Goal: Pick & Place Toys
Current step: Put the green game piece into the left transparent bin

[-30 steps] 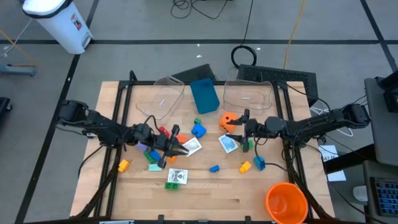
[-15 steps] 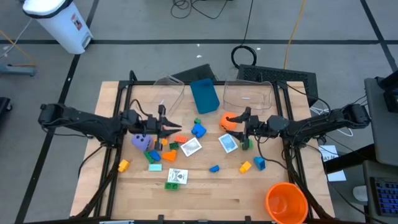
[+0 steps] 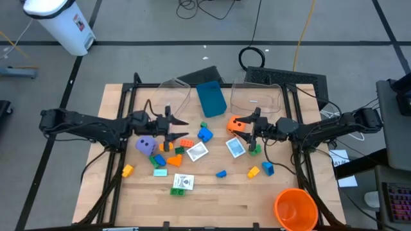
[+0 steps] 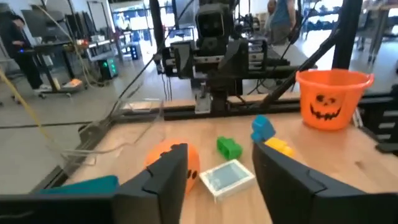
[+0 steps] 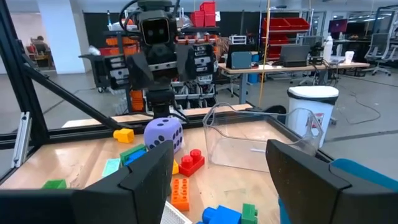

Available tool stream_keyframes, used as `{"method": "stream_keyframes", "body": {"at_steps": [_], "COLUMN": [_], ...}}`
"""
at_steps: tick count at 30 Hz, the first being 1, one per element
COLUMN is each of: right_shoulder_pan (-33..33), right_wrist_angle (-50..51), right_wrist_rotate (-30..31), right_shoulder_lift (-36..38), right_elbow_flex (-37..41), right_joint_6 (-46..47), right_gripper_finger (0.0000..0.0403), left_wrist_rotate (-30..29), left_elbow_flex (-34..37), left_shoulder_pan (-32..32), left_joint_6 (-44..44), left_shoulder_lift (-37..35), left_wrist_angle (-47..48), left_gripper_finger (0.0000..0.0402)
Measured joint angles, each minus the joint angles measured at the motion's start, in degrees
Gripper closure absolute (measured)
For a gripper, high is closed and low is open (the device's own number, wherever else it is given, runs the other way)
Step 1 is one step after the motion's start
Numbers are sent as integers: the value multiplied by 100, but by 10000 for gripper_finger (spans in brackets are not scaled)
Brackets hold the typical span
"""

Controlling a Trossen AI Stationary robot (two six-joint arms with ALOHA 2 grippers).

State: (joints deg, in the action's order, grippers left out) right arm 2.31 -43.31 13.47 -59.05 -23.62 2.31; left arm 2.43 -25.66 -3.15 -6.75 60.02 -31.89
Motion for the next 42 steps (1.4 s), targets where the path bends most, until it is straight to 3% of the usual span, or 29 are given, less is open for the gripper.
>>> {"method": "stream_keyframes", "body": {"at_steps": [6, 10, 13, 20, 24, 28, 33, 42], "right_shoulder_pan": [-36, -117, -118, -13, -16, 21, 281, 471], "right_wrist_angle": [-217, -165, 605, 4355, 5882, 6559, 7160, 7527], "right_wrist_rotate": [-30, -573, -761, -762, -761, -744, -442, -554], "right_shoulder_lift": [0, 15, 17, 8, 4, -29, -542, -1538], "right_elbow_flex": [0, -139, -574, -2243, -2756, -2852, -2683, -2653], "right_joint_6": [22, 154, 142, 112, 273, 494, 94, -311], "right_gripper_finger": [155, 153, 145, 120, 111, 113, 122, 127], "left_wrist_rotate": [-4, -1, -4, -4, -107, -148, -152, -152], "left_elbow_flex": [-3, -3, -5, -5, -5, -5, -5, -5], "left_shoulder_pan": [-73, -68, -68, -65, -96, -129, -208, -208], "left_joint_6": [-327, -315, -256, -197, -362, -370, -369, -298], "left_shoulder_lift": [72, 37, 25, 30, 30, 30, 30, 30], "left_wrist_angle": [70, 242, 180, 296, 325, 370, 421, 707], "left_gripper_finger": [169, 166, 169, 172, 172, 172, 172, 172]}}
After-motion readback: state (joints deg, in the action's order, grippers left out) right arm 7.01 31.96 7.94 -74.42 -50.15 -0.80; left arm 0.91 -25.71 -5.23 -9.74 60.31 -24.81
